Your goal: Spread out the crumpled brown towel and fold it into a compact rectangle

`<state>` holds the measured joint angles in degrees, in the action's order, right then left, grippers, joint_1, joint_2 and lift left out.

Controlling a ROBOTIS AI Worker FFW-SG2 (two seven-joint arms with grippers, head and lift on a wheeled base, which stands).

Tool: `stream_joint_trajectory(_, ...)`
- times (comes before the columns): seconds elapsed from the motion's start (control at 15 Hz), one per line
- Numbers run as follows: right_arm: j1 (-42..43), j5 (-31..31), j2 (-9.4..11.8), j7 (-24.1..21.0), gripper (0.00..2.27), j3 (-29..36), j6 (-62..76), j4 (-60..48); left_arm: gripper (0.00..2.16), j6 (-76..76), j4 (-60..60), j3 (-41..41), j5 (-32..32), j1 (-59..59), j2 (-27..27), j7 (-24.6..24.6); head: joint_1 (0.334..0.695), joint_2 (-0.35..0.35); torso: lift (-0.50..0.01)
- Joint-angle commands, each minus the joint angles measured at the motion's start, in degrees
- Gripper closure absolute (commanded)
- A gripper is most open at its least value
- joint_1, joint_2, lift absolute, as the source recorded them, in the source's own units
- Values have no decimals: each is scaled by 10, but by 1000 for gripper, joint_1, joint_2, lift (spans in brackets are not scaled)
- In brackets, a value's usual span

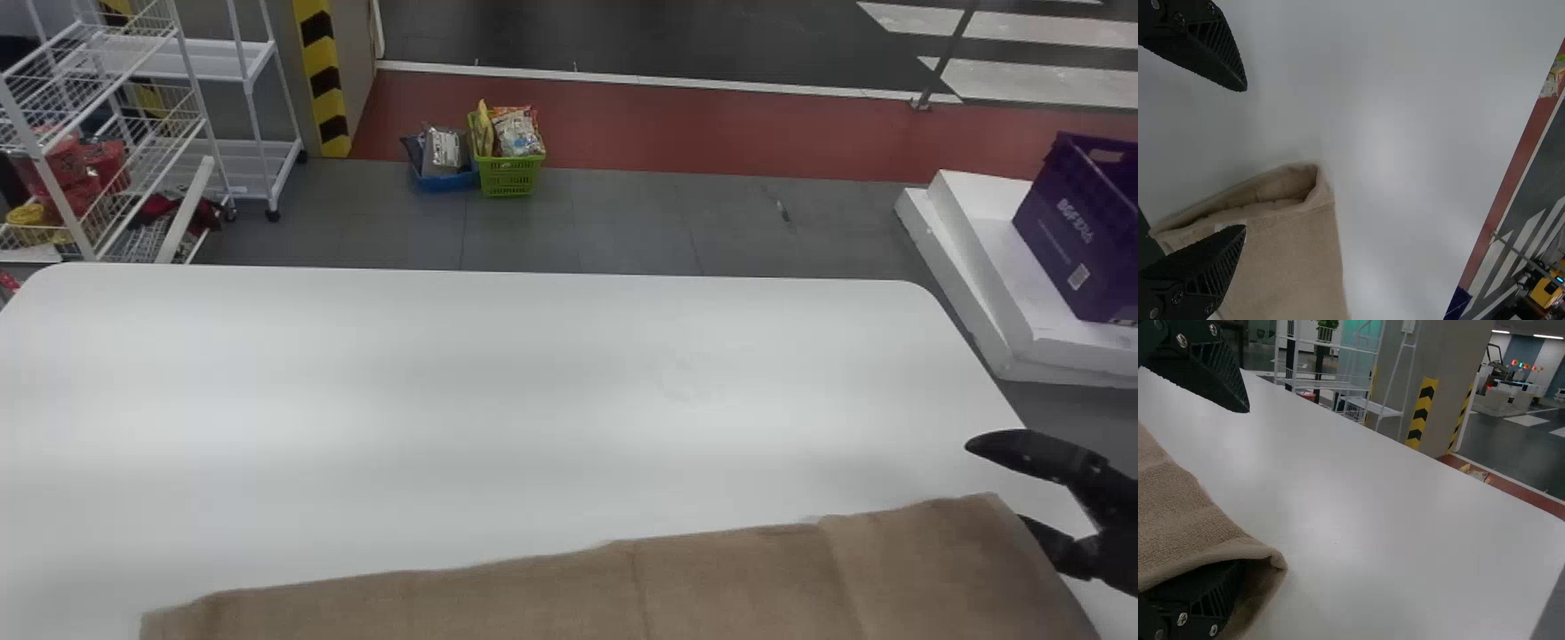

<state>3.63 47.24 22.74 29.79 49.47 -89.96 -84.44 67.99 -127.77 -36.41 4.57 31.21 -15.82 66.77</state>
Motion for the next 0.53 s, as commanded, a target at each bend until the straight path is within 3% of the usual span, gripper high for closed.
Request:
stream_joint_trajectory(0.0, 0, -3, 2, 1, 205, 3, -1, -4, 76, -2, 4, 2, 0, -1, -1, -1, 695, -126, -127)
stream_joint_trajectory(0.13, -4, -4, 4, 5, 518, 3, -1, -5, 76, -3, 8, 5, 0, -2, -2, -1, 695, -132, -127)
stream_joint_trajectory(0.27, -7, -7, 4, 8, 606, 3, -1, -5, 76, -5, 9, 6, 0, -2, -2, -4, 695, -137, -127)
stream_joint_trajectory(0.4, -8, -7, 4, 15, 1207, 3, -1, -5, 76, -11, 15, 7, 0, -2, -4, -4, 695, -139, -127)
stream_joint_trajectory(0.47, -8, -7, 4, 15, 1632, 3, -1, -5, 76, -11, 16, 7, 0, -3, -4, -4, 695, -136, -127)
